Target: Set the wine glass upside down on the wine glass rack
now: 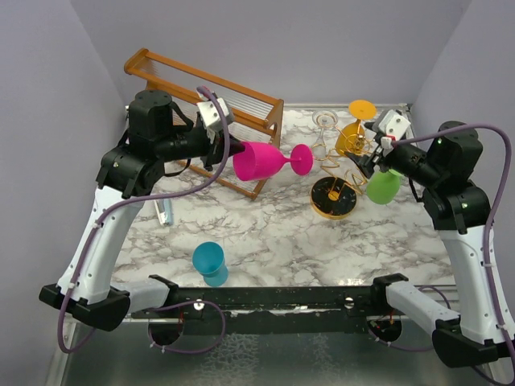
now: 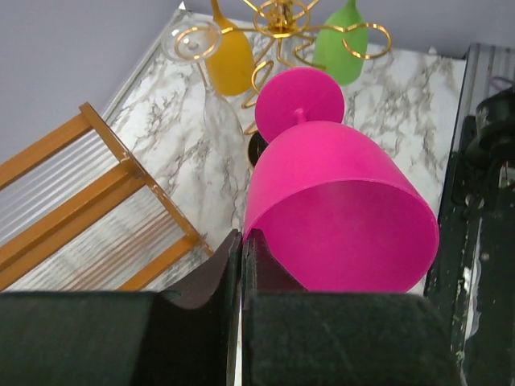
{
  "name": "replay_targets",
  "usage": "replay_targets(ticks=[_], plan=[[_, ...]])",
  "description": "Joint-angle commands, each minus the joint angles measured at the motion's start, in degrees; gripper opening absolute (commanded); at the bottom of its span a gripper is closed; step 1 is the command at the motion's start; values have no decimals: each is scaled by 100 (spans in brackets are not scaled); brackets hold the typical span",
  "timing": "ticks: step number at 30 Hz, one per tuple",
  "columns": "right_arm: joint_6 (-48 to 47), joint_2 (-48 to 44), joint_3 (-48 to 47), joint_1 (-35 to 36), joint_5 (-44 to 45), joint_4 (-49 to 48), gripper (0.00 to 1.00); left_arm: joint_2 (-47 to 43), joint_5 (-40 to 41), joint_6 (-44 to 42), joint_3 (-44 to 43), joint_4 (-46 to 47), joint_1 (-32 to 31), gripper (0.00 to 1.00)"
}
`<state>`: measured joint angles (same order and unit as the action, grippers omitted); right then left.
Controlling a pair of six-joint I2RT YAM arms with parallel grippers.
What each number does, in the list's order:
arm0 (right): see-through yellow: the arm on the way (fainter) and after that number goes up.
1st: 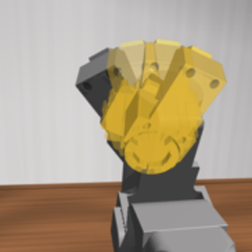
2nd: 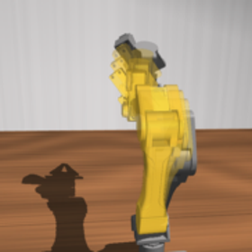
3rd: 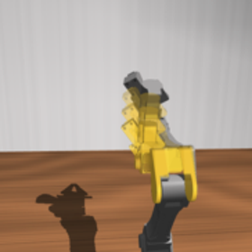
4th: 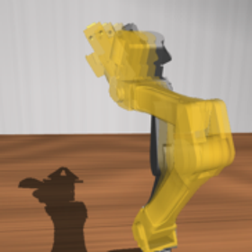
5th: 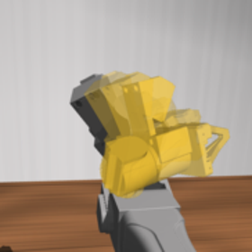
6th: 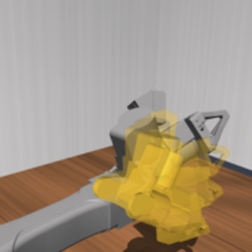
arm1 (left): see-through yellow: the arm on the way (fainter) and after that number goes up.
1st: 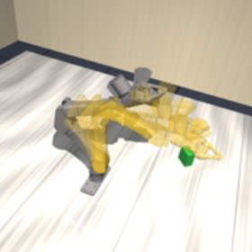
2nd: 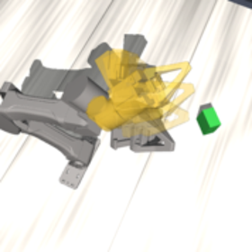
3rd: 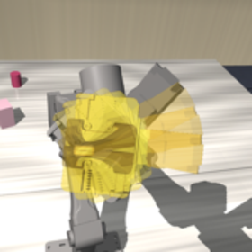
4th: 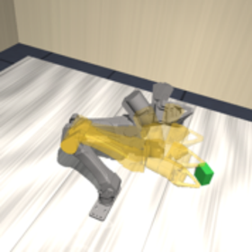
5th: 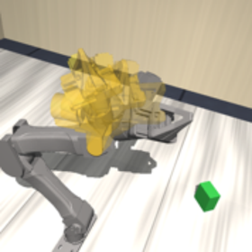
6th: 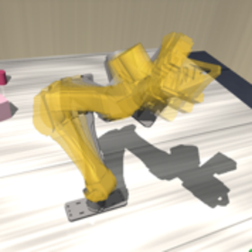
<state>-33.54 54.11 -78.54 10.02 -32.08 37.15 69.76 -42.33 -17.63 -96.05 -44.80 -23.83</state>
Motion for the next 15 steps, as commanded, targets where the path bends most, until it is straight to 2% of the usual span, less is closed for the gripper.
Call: replay_targets(ticks=[1, 6, 12, 15], plan=[[760, 133, -181, -18, -789, -549, 73, -2, -217, 1299, -68, 1189, 15, 0], [1486, 282, -212, -18, -1251, -931, 74, 67, -7, 2008, -214, 1704, 19, 0], [1693, 372, -318, -22, -1493, -1086, 74, 108, 112, 2445, -212, 2040, 19, 0], [1579, 377, -288, -18, -1670, -1105, 78, 108, 88, 2508, -158, 2139, 19, 0]])
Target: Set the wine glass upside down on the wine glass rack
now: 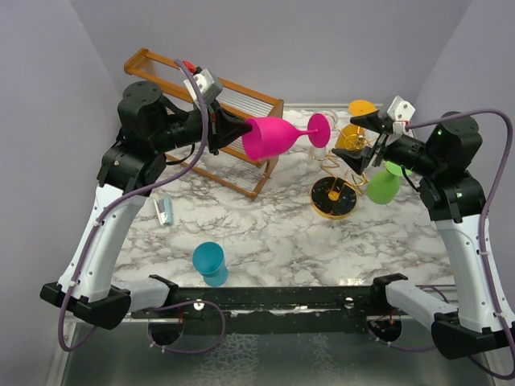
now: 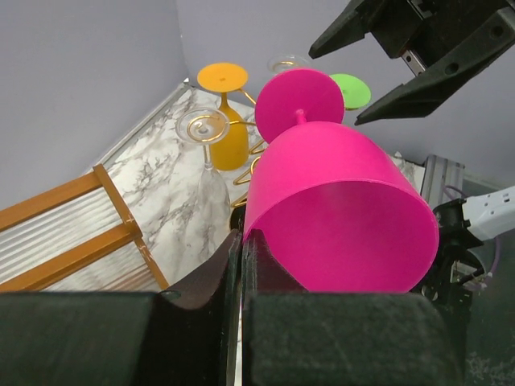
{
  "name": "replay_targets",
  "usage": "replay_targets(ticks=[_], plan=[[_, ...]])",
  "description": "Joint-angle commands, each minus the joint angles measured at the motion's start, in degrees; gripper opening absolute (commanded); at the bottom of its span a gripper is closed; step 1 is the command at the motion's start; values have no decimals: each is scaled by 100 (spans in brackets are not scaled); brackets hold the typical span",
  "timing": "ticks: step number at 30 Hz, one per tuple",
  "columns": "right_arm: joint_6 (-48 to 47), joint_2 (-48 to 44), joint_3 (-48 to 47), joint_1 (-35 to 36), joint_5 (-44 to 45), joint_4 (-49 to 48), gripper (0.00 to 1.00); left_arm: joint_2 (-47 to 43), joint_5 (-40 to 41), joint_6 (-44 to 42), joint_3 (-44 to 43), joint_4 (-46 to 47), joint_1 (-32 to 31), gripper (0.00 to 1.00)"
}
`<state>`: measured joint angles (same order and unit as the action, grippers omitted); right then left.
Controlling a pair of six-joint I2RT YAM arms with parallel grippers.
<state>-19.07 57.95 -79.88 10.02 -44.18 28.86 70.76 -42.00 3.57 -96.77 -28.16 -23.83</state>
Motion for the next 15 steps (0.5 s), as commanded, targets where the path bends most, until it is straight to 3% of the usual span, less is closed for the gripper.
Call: replay_targets(ticks=[1, 8, 15], plan=[[98, 2, -140, -22, -512, -275, 79, 6, 58, 389, -80, 504, 17, 0], [315, 99, -116, -18, -791, -413, 81, 33, 112, 497, -112, 684, 19, 0], [1326, 379, -141, -19, -553, -840, 74, 134, 372, 838, 4, 1014, 19, 0]])
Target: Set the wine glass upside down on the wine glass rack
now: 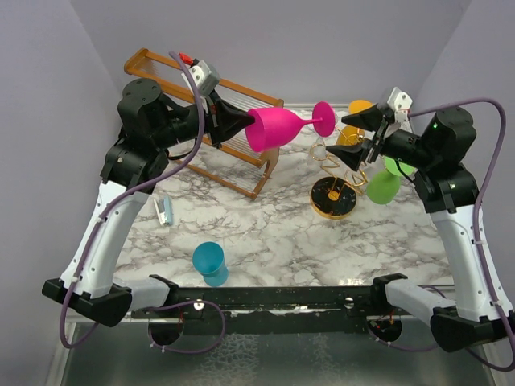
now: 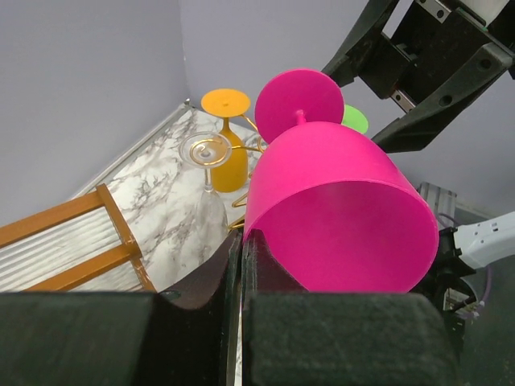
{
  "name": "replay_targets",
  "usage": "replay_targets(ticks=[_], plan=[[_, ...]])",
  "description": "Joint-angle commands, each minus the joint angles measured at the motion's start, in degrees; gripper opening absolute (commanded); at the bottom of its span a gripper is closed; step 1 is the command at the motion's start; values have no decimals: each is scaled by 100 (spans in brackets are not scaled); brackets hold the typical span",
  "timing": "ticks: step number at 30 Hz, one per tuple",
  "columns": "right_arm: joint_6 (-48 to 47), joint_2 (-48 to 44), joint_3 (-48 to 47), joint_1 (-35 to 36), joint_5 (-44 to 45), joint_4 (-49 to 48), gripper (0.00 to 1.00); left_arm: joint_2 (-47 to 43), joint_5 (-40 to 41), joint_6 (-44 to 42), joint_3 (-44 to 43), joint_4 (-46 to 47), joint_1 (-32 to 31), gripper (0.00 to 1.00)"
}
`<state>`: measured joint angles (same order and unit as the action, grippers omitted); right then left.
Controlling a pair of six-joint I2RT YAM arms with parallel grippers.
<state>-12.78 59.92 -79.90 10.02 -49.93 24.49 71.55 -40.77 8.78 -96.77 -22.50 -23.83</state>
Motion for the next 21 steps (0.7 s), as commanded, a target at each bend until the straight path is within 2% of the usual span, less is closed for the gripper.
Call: replay_targets(ticks=[1, 10, 21], plan=[[816, 246, -166, -18, 16, -429, 73, 71, 280, 338, 3, 489, 19, 0], [1831, 594, -415, -18, 264, -787, 64, 181, 514, 401, -23, 682, -14, 0], [2527, 897, -748, -20, 610, -1022, 41, 272, 571, 377, -43, 783, -86, 0]])
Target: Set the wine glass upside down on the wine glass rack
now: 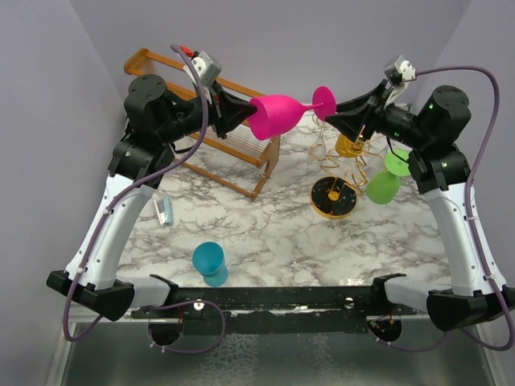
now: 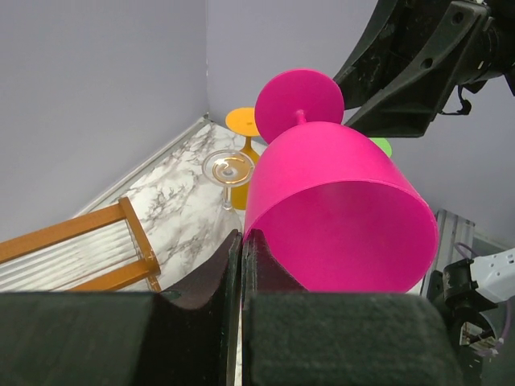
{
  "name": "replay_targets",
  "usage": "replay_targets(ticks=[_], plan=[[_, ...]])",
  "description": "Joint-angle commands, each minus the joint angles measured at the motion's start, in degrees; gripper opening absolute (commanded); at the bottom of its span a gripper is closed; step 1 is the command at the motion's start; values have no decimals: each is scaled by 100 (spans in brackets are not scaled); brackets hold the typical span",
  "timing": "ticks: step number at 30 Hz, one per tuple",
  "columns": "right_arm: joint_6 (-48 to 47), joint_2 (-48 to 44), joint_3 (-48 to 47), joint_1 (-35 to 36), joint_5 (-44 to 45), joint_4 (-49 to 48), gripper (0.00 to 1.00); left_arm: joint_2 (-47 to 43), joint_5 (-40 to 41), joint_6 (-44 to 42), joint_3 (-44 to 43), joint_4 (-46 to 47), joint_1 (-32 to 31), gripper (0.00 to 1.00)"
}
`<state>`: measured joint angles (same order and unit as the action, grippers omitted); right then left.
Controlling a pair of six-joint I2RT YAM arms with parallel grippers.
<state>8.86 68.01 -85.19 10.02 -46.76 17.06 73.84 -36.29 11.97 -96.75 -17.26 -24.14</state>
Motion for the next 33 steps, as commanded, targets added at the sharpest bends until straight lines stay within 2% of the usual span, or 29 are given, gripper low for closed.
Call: replay_targets(ticks=[1, 4, 17, 22, 23, 33], plan=[[414, 116, -244, -18, 325, -286, 40, 52, 123, 58, -45, 273, -70, 0], [545, 174, -295, -22, 351, -291, 38, 75, 144, 40, -54, 285, -91, 0], [1014, 372, -172, -18, 604, -287, 16, 113, 365, -140, 21, 327, -215, 0], [1101, 406, -159, -18, 816, -322, 1, 79, 365, -227, 151, 319, -266, 0], [1075, 399, -162, -22, 888, -311, 1, 59, 348, -236, 195, 321, -267, 0], [473, 325, -355, -18, 1516, -63, 1, -127, 296, -331, 367, 147, -267, 27]])
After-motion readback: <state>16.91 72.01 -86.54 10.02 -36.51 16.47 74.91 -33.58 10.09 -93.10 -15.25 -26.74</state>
